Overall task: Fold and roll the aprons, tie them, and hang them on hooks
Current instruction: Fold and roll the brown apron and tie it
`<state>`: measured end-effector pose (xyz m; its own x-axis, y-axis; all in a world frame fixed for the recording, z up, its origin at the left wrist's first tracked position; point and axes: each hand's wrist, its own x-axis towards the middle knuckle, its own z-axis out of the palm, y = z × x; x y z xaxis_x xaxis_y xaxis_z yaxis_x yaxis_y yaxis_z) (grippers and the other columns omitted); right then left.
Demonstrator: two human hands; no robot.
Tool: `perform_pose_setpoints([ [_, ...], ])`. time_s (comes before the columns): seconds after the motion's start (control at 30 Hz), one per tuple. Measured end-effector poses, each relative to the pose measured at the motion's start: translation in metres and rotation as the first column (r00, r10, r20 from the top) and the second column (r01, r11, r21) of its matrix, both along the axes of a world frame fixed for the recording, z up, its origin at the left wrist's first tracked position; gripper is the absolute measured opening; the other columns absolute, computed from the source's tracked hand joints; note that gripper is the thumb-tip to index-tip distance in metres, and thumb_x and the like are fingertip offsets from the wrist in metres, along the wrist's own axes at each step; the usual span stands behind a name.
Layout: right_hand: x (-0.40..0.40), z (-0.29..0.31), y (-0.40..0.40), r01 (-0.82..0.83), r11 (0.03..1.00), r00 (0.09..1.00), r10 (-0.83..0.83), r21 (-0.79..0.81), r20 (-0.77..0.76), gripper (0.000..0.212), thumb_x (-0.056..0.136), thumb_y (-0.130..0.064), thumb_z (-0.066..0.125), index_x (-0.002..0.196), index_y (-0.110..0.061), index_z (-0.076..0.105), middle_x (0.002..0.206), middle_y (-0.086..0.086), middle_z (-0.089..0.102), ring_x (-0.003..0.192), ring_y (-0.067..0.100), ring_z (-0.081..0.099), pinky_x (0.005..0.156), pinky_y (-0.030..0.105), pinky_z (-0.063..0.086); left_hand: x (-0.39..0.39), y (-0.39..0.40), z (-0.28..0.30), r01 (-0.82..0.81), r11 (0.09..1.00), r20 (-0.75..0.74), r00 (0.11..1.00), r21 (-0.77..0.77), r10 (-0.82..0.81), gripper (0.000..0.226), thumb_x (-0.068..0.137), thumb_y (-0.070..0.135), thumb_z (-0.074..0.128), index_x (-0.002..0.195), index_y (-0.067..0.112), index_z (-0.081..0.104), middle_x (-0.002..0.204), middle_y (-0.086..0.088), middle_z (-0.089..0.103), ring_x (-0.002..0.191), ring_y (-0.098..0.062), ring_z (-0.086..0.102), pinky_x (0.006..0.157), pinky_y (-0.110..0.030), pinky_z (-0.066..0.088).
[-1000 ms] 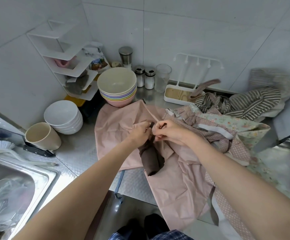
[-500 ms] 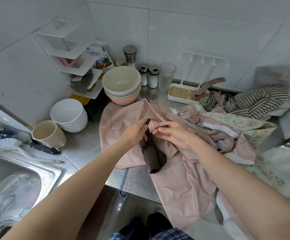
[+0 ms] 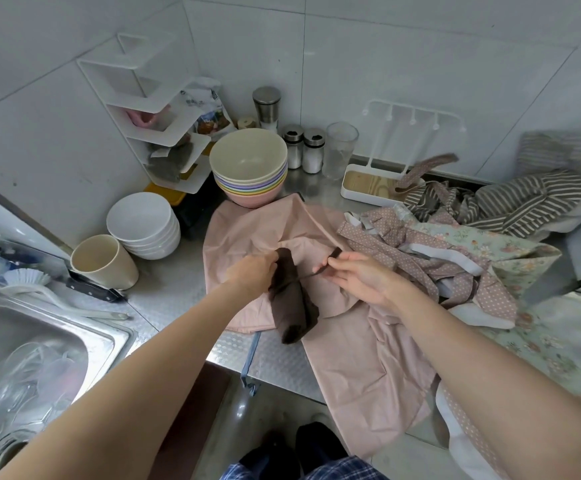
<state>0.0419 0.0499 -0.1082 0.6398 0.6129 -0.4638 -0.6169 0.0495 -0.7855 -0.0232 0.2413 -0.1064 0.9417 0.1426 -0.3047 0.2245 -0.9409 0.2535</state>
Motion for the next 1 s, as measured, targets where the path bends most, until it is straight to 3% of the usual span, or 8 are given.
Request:
perform_pose_setpoints([
  [0.13, -0.004, -0.007, 0.004, 0.038, 0.998, 0.999, -0.039, -0.040, -0.009, 0.025, 0.096, 0.004, 0.040, 0.077, -0.005, 0.053, 0.063, 0.007, 0.062, 0.076, 0.020, 0.061, 0.068, 0.021, 0.055, -0.001, -0.001, 0.006, 0.042, 0.998, -0.037, 0.998, -0.051, -0.044, 0.025, 0.101, 0.022, 0.030, 0.113, 0.014, 0.051, 0.103, -0.008, 0.066, 0.097, -0.025, 0.059, 0.077, -0.032, 0.043],
  [0.23, -0.005, -0.005, 0.022, 0.099, 0.992, 0.994, -0.102, -0.075, -0.042, 0.022, 0.095, 0.003, 0.042, 0.079, -0.012, 0.043, 0.058, 0.006, 0.047, 0.054, 0.016, 0.052, 0.059, 0.026, 0.050, 0.004, -0.016, 0.019, -0.070, 0.925, 0.078, 0.991, -0.374, 0.107, 0.016, 0.100, 0.020, 0.037, 0.098, 0.014, 0.052, 0.075, 0.004, 0.056, 0.077, -0.016, 0.051, 0.065, -0.021, 0.038],
  [0.33, -0.005, -0.002, 0.035, 0.076, 0.982, 0.996, -0.069, -0.174, 0.048, 0.028, 0.094, 0.006, 0.038, 0.073, -0.013, 0.040, 0.062, 0.008, 0.042, 0.042, 0.011, 0.042, 0.053, 0.026, 0.042, 0.009, -0.031, 0.024, -0.242, 0.554, -0.082, 0.951, -0.796, 0.297, 0.021, 0.098, 0.015, 0.042, 0.079, 0.013, 0.051, 0.074, 0.000, 0.053, 0.079, -0.017, 0.051, 0.079, -0.023, 0.045],
  [0.43, -0.006, 0.001, 0.038, -0.037, 0.975, 0.986, 0.071, -0.219, 0.151, 0.032, 0.089, 0.015, 0.035, 0.074, -0.009, 0.049, 0.069, 0.008, 0.048, 0.056, 0.014, 0.045, 0.052, 0.023, 0.039, 0.009, -0.038, 0.022, -0.345, 0.338, -0.233, 0.915, -0.876, 0.330, 0.026, 0.099, 0.016, 0.043, 0.075, 0.017, 0.053, 0.073, -0.004, 0.052, 0.071, -0.019, 0.055, 0.083, -0.036, 0.046],
  [0.57, -0.006, -0.004, 0.035, -0.080, 0.904, 0.928, 0.222, -0.421, 0.298, 0.019, 0.083, 0.007, 0.054, 0.077, -0.011, 0.054, 0.072, 0.005, 0.052, 0.068, 0.015, 0.052, 0.062, 0.025, 0.043, 0.009, -0.044, 0.018, -0.434, 0.321, -0.308, 0.874, -0.842, 0.375, 0.022, 0.097, 0.019, 0.047, 0.077, 0.021, 0.054, 0.074, 0.004, 0.054, 0.072, -0.009, 0.050, 0.087, -0.036, 0.044],
  [0.7, -0.002, -0.014, 0.035, 0.171, 0.854, 0.846, 0.129, -0.492, 0.517, 0.009, 0.085, -0.011, 0.057, 0.084, -0.011, 0.065, 0.059, 0.000, 0.057, 0.054, 0.014, 0.052, 0.057, 0.030, 0.043, 0.009, -0.051, 0.017, -0.476, 0.294, -0.367, 0.859, -0.829, 0.356, 0.013, 0.098, 0.030, 0.045, 0.091, 0.028, 0.055, 0.083, 0.004, 0.055, 0.091, -0.015, 0.051, 0.091, -0.041, 0.042],
  [0.83, -0.002, -0.008, 0.034, 0.259, 0.919, 0.910, -0.129, -0.298, 0.394, 0.022, 0.091, 0.007, 0.047, 0.094, -0.005, 0.064, 0.071, 0.007, 0.061, 0.057, 0.013, 0.050, 0.051, 0.017, 0.041, 0.010, -0.063, 0.018, -0.401, 0.422, -0.284, 0.906, -0.813, 0.314, 0.027, 0.099, 0.038, 0.038, 0.124, 0.031, 0.042, 0.093, 0.009, 0.052, 0.100, -0.014, 0.045, 0.082, -0.031, 0.041],
  [1.0, 0.008, -0.010, 0.026, 0.265, 0.948, 0.959, -0.241, -0.174, 0.149, 0.022, 0.089, 0.013, 0.045, 0.104, 0.006, 0.060, 0.074, 0.014, 0.061, 0.070, 0.019, 0.060, 0.060, 0.023, 0.054, 0.012, -0.069, 0.016, -0.234, 0.590, -0.122, 0.967, -0.773, 0.224, 0.043, 0.101, 0.017, 0.037, 0.142, 0.015, 0.026, 0.110, 0.001, 0.041, 0.095, -0.009, 0.042, 0.063, -0.011, 0.038],
])
